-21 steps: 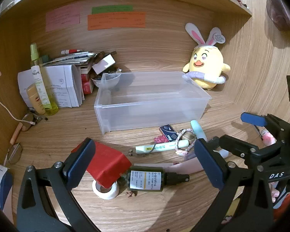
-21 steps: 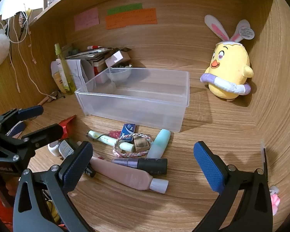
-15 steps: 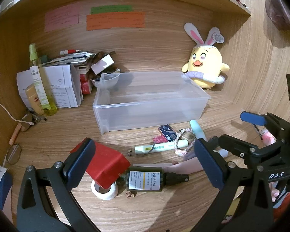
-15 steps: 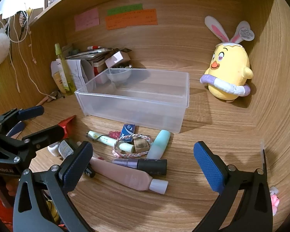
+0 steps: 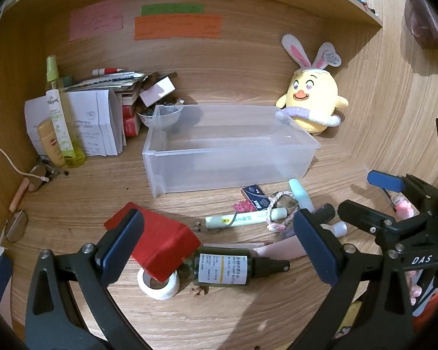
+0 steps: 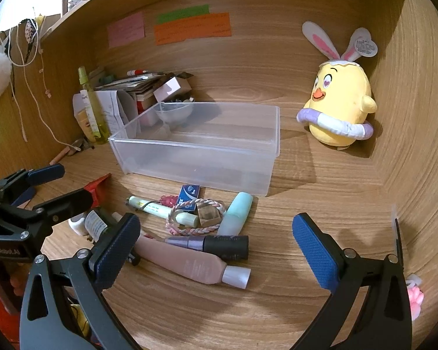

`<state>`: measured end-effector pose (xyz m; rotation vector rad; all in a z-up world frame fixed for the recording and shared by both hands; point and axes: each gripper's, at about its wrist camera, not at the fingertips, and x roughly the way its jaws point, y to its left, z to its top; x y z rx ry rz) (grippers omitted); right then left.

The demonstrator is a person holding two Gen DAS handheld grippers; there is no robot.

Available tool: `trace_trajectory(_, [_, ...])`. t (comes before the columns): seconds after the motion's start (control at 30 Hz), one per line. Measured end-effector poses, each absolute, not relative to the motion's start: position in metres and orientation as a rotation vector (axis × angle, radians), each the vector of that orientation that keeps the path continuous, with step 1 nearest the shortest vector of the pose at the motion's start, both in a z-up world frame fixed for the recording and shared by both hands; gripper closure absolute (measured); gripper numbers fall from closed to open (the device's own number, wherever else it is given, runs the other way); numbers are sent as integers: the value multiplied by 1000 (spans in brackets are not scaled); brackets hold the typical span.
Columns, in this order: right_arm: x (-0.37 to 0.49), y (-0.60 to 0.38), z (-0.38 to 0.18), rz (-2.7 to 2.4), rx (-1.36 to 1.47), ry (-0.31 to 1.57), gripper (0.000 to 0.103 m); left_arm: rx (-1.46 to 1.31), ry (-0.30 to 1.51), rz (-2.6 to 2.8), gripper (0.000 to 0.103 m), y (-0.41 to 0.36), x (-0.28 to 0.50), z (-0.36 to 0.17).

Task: Organize objects
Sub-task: 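Move the left tool over the red packet while the right tool approaches the mint-green tube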

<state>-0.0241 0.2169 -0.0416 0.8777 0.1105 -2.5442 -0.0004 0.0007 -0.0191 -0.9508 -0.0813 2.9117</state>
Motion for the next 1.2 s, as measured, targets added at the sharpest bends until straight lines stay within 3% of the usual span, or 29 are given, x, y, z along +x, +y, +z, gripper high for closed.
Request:
trace_trajectory(0.8, [-43,215,-58,-2528,927,146,0,-959,-121,2883,0,-12,-6,-30])
trace_trajectory(0.97, [-54,223,-60,-2562,949,131,0,-1008,-125,2914,15,-27,-14,-33])
trace_trajectory(1.2, [-73,234,-65,-2541,1018,60,0,-1116,-208,2911,15,-52,-30,-42])
